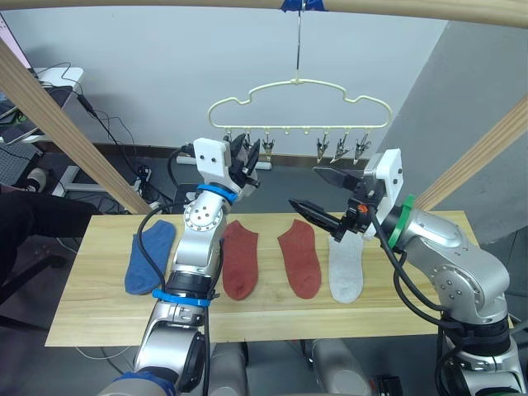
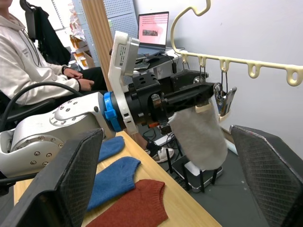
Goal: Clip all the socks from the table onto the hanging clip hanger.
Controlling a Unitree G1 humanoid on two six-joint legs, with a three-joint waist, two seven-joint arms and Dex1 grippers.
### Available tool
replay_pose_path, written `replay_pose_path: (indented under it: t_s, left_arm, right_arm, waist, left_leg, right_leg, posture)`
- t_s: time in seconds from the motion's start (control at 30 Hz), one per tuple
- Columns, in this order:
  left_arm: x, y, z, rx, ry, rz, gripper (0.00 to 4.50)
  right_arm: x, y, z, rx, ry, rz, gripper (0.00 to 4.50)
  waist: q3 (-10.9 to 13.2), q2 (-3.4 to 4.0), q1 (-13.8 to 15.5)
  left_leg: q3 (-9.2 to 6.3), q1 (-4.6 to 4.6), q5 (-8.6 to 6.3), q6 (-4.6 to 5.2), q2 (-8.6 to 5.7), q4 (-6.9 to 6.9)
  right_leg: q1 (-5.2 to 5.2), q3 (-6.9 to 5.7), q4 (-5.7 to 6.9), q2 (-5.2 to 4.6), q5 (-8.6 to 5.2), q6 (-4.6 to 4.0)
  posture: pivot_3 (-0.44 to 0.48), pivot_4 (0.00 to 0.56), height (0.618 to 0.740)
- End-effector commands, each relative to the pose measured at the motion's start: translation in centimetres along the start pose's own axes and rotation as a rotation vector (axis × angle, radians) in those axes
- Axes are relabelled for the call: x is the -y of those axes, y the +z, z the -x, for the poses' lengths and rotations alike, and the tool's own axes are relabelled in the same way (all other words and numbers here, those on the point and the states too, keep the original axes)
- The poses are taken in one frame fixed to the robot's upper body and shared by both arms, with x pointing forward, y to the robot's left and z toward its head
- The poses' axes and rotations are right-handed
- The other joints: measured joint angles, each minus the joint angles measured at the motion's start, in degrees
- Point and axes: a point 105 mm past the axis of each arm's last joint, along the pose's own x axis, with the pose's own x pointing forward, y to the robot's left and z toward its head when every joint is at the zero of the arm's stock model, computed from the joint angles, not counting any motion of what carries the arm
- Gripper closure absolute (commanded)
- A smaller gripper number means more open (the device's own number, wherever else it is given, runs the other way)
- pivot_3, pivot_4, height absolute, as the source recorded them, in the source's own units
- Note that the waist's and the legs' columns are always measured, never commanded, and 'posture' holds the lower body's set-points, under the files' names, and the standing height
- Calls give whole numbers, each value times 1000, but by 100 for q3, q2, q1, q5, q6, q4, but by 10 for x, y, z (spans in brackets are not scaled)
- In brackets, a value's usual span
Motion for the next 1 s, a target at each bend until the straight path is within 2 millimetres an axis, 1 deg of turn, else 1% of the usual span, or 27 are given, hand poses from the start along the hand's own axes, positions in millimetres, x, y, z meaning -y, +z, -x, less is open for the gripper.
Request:
replay_pose_path:
  t_s: [0.03, 0.1, 0.17, 0.23, 0.3, 0.33, 0.4, 0.47, 0.5, 0.57, 0.63, 0.67, 0.7, 0.8, 0.9, 1.0]
  left_arm:
    - [-4, 16, -4, 60, 11, -16, 4022]
    - [-4, 19, -4, 66, 11, -13, 4330]
    - [-4, 22, -3, 71, 6, -11, 4380]
    - [-4, 23, -1, 66, 1, -3, 4380]
    - [-8, 22, 5, -1, -32, 51, 4380]
    - [-9, 21, 7, -31, -50, 72, 4380]
    - [-13, 21, 13, -104, -96, 137, 4380]
    - [-15, 22, 19, -171, -142, 189, 4380]
    - [-15, 22, 21, -199, -159, 210, 4380]
    - [-15, 23, 23, -231, -174, 232, 4380]
    - [-20, 23, 31, -312, -222, 307, 4380]
    - [-19, 24, 36, -356, -267, 340, 4380]
    - [-18, 24, 40, -386, -298, 361, 4380]
    - [-15, 25, 46, -431, -318, 421, 4380]
    - [-13, 25, 48, -446, -315, 439, 4380]
    - [-11, 27, 49, -446, -318, 445, 4380]
  right_arm:
    - [-6, 11, 3, 43, 15, 31, 0]
    - [-6, 7, 4, 28, 10, 21, 0]
    - [-2, -2, 7, -5, -11, 1, 0]
    - [6, -18, 12, -77, -59, 8, 0]
    - [30, -66, 29, -309, -179, 50, 0]
    - [38, -83, 37, -391, -216, 72, 0]
    - [49, -109, 51, -488, -239, 95, 0]
    - [55, -125, 58, -538, -238, 121, 0]
    - [58, -130, 60, -555, -233, 135, 0]
    - [59, -135, 61, -563, -223, 149, 0]
    - [71, -159, 61, -608, -248, 101, 0]
    - [75, -172, 60, -636, -246, 89, 0]
    - [77, -180, 59, -653, -242, 85, 0]
    - [83, -195, 56, -686, -248, 72, 0]
    - [86, -212, 61, -747, -255, 71, 0]
    - [88, -223, 64, -778, -262, 63, 0]
  waist:
    - [0, 0, 0]
    - [0, 0, 2]
    - [0, 0, 4]
    - [-1, 0, 5]
    - [-1, -1, 6]
    - [-2, -1, 3]
    - [-2, -1, 5]
    - [-3, 2, -23]
    - [-3, 2, -43]
    - [-3, 2, -59]
    - [-3, -5, -110]
    - [-3, -5, -141]
    - [-3, -4, -171]
    - [-4, -1, -174]
    - [-4, -1, -166]
    - [-4, -1, -168]
  left_leg:
    - [0, 0, 0, 0, 0, 0]
    - [0, 0, 0, 0, 0, 0]
    - [0, 0, 0, 0, 0, 0]
    - [0, 0, 0, 0, 0, 0]
    - [0, -1, 0, 0, 0, 0]
    - [0, 0, 0, 0, -1, 1]
    - [0, 1, 0, 0, 0, 2]
    - [0, 4, 0, 0, 2, 2]
    - [3, 10, 1, 0, 2, 2]
    - [5, 17, 2, 2, 2, 2]
    - [4, 37, 2, 3, 2, 2]
    - [4, 43, 2, 3, 6, 6]
    - [5, 52, 3, 3, 5, 8]
    - [3, 62, 4, 6, 5, 10]
    - [3, 58, 4, 5, 4, 10]
    - [4, 65, 4, 5, 4, 10]
  right_leg:
    - [0, 0, 0, 0, 0, 0]
    - [0, 0, 0, 0, 0, 0]
    - [0, -1, 0, 0, 0, 0]
    - [0, 0, 0, 0, 0, 0]
    - [1, -1, -1, -1, 0, 0]
    - [3, 0, 0, -1, 0, 0]
    - [2, -1, 1, -1, -1, 2]
    - [0, -1, 6, 2, -14, 23]
    - [1, 2, 12, 2, -15, 25]
    - [5, 3, 15, 2, -16, 26]
    - [27, 3, 13, 3, -16, 27]
    - [36, 4, 11, 7, -12, 32]
    - [44, 6, 12, 6, -10, 32]
    - [55, 4, 11, 6, -9, 32]
    - [55, 6, 6, 5, -9, 33]
    - [67, 7, 4, 4, -8, 33]
  posture:
    - [-156, 251, 740]
    - [-148, 248, 740]
    - [-145, 249, 740]
    - [-139, 245, 740]
    - [-133, 248, 740]
    - [-133, 248, 740]
    - [-125, 247, 740]
    - [-116, 247, 740]
    - [-116, 247, 740]
    - [-111, 246, 740]
    - [-103, 247, 740]
    - [-95, 250, 740]
    - [-95, 250, 740]
    - [-86, 257, 740]
    - [-81, 257, 740]
    - [-64, 259, 740]
